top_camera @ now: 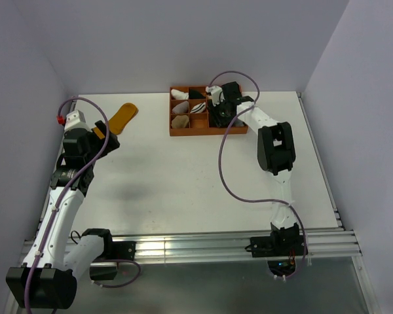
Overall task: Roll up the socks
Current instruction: Place the sock in the storage box, then move the sock to the center of the board.
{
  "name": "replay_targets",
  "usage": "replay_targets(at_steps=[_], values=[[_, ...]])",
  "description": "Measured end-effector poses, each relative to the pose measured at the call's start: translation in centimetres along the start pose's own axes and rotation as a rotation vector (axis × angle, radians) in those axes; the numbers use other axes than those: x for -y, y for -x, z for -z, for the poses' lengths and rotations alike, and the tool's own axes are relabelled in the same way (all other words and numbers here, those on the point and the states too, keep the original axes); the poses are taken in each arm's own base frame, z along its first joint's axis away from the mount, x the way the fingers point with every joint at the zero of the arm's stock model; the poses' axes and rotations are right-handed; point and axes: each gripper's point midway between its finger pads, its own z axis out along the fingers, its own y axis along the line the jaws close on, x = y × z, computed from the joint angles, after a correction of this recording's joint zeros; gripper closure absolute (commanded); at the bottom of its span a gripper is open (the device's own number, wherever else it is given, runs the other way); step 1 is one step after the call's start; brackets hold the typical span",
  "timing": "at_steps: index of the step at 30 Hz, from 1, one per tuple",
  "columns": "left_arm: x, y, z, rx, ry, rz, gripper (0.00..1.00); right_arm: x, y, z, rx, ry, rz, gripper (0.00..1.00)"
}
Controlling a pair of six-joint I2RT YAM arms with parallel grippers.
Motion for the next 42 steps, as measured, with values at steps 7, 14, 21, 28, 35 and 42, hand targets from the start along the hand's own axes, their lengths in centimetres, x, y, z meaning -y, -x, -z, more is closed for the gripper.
replay_targets(at_steps=[7,14,21,28,35,42], values=[[-0.1,-0.2,-0.1,-0.002,0.001,0.001,0.06,-0.6,1.9,4.6,0.060,-0.027,-0.053,0.34],[-0.1,-0.7,-1.3,-0.045,0.028,0.022,0.06,-1.5,9.4,20.6,0.380,-0.159,-0.153,0.27],[0.8,0.6,-3.8,-0.097,0.071,0.079,0.06,-5.8,6.9,33.5,0.696,-0.168,-0.358,0.19],[-0.7,2.5,-9.2,-0.114,0.162,0.128,0.06,-9.1,0.8,37.7,0.831,-0.126,-0.496,0.02],[-6.7,1.5,-16.3,-0.148,0.314,0.170,0.06,-12.0,-3.4,36.6,0.808,-0.028,-0.512,0.07],[-11.9,-0.4,-22.7,-0.208,0.393,0.216,0.06,-14.9,-6.9,32.0,0.658,0.127,-0.514,0.08]])
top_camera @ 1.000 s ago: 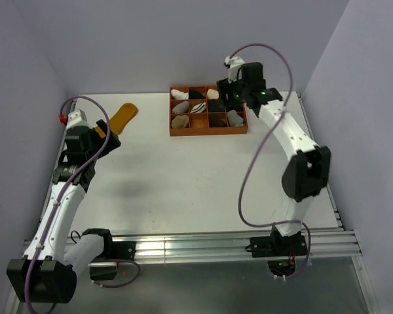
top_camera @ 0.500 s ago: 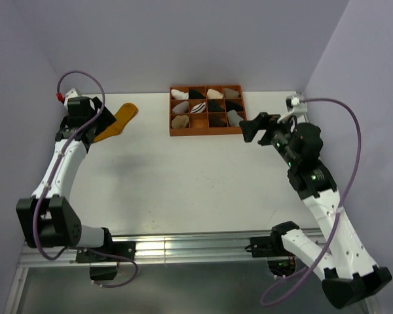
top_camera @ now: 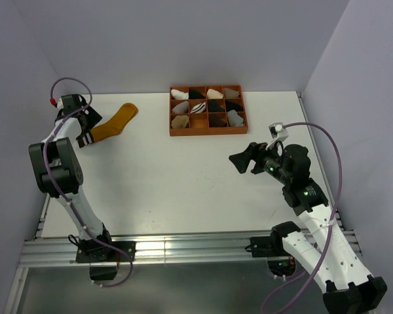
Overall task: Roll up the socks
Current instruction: Move the sock to the center of the board.
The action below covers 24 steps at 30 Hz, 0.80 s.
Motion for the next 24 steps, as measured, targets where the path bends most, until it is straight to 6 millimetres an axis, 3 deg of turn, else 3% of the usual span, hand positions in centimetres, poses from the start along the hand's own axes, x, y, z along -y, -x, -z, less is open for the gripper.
replay_targets(at_steps=[2,6,11,18,21,24], values=[[-0.6,-0.5,-1.7,-0.028,0.008,0.008,0.06,0.1,-1.3,-0.1,-0.041,0.011,-0.006,0.08],[-2.0,-1.3,-4.6,-0.071,0.033,0.009,0.06,0.0,-1.7,0.1,-0.056,0.027,0.013,0.08],[-1.7,-1.3,-6.4,-0.089,0.025,-0.013,0.07,-0.4,-1.8,0.3,-0.058,0.051,0.031,0.09],[-1.2,-2.3,-5.9,-0.133,-0.008,0.030,0.10,-0.4,-2.0,0.2,-0.067,0.058,0.042,0.10],[-1.5,-4.2,-3.8,-0.173,-0.022,0.090,0.10,-0.3,-2.3,0.2,-0.073,0.059,0.041,0.10],[-2.2,-7.5,-0.4,-0.239,-0.006,0.122,0.10,-0.3,-2.4,0.2,-0.078,0.060,0.041,0.10]])
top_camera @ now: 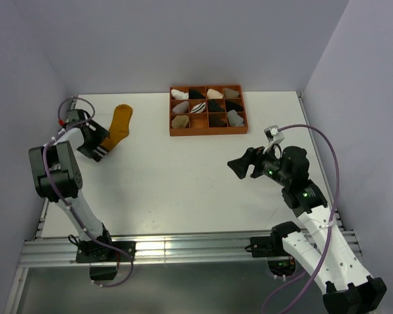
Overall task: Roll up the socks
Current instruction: Move the sock to the center of the board.
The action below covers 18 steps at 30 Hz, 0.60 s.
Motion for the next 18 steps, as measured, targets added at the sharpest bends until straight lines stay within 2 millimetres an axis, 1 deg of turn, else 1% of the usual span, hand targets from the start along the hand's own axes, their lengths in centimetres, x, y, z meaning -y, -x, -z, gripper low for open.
replay_targets(at_steps=[2,3,4,5,7,10,11,13,15,17,18], values=[[-0.5,-3.6,1.9,-0.051,0.011,-0.001,0.10,-0.1,0.0,0.0,0.002,0.003,0.002,0.10],[-0.4,-5.2,2.8,-0.060,0.004,-0.006,0.09,-0.1,0.1,0.1,0.005,0.004,0.003,0.10],[-0.4,-7.4,3.9,-0.086,-0.002,-0.019,0.09,-0.1,0.1,0.2,0.007,0.005,0.004,0.10],[-0.2,-10.1,5.3,-0.119,-0.013,-0.041,0.09,-0.2,0.1,0.2,0.010,0.007,0.006,0.10],[0.2,-14.1,7.2,-0.161,-0.037,-0.077,0.09,-0.4,0.0,0.4,0.013,0.015,0.008,0.11],[1.2,-20.6,10.9,-0.234,-0.122,-0.146,0.09,-0.6,-0.2,0.4,0.007,0.029,0.008,0.11],[1.5,-22.1,12.2,-0.252,-0.146,-0.164,0.09,-0.6,-0.3,0.4,0.004,0.033,0.008,0.11],[2.5,-24.0,14.7,-0.258,-0.207,-0.205,0.09,-0.7,-0.4,0.4,-0.001,0.041,0.009,0.11],[3.9,-24.5,17.1,-0.228,-0.277,-0.240,0.09,-0.9,-0.6,0.4,-0.008,0.056,0.010,0.11],[5.1,-24.2,19.0,-0.188,-0.330,-0.287,0.09,-1.2,-0.8,0.2,-0.017,0.071,0.010,0.11],[5.8,-23.4,19.8,-0.148,-0.345,-0.310,0.09,-1.2,-1.0,0.1,-0.027,0.078,0.009,0.11]])
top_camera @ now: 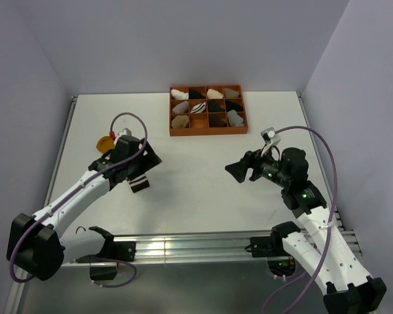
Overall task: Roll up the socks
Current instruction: Move the sock to the center of the board.
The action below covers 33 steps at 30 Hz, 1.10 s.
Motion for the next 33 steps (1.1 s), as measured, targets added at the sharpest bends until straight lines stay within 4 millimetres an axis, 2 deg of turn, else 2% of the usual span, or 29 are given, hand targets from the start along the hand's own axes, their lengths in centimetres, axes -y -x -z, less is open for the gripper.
replay_targets(at_steps=[3,5,8,10,14,18,22,27,29,33], values=[[0.6,3.2,0.7,0.118,0.032,-0.076,0.09,-0.2,-0.6,-0.5,-0.030,0.020,0.005,0.12],[0.1,4.8,0.3,0.172,0.083,-0.120,0.09,-0.4,-1.2,-0.9,-0.059,0.028,0.008,0.12],[-1.6,5.4,-1.4,0.171,0.165,-0.168,0.09,-0.9,-2.1,-1.3,-0.091,0.042,0.025,0.12],[-3.1,4.9,-3.1,0.131,0.223,-0.196,0.09,-1.3,-2.5,-1.4,-0.105,0.047,0.041,0.12],[-4.9,3.4,-6.1,0.048,0.280,-0.224,0.09,-1.3,-3.3,-1.7,-0.131,0.036,0.055,0.12],[-5.5,1.5,-8.1,-0.032,0.282,-0.231,0.10,-1.1,-3.7,-1.9,-0.143,0.017,0.058,0.12],[-5.2,-0.6,-9.4,-0.080,0.265,-0.264,0.10,-0.9,-3.7,-1.9,-0.144,0.001,0.061,0.13],[-1.5,-3.4,-9.9,-0.097,0.152,-0.317,0.10,-0.7,-3.8,-2.0,-0.144,-0.011,0.066,0.13],[0.5,-5.1,-9.9,-0.120,0.092,-0.324,0.10,-0.5,-3.7,-2.0,-0.139,-0.020,0.068,0.13],[5.6,-10.3,-9.2,-0.211,-0.047,-0.333,0.10,-0.4,-3.3,-1.8,-0.122,-0.033,0.074,0.13]])
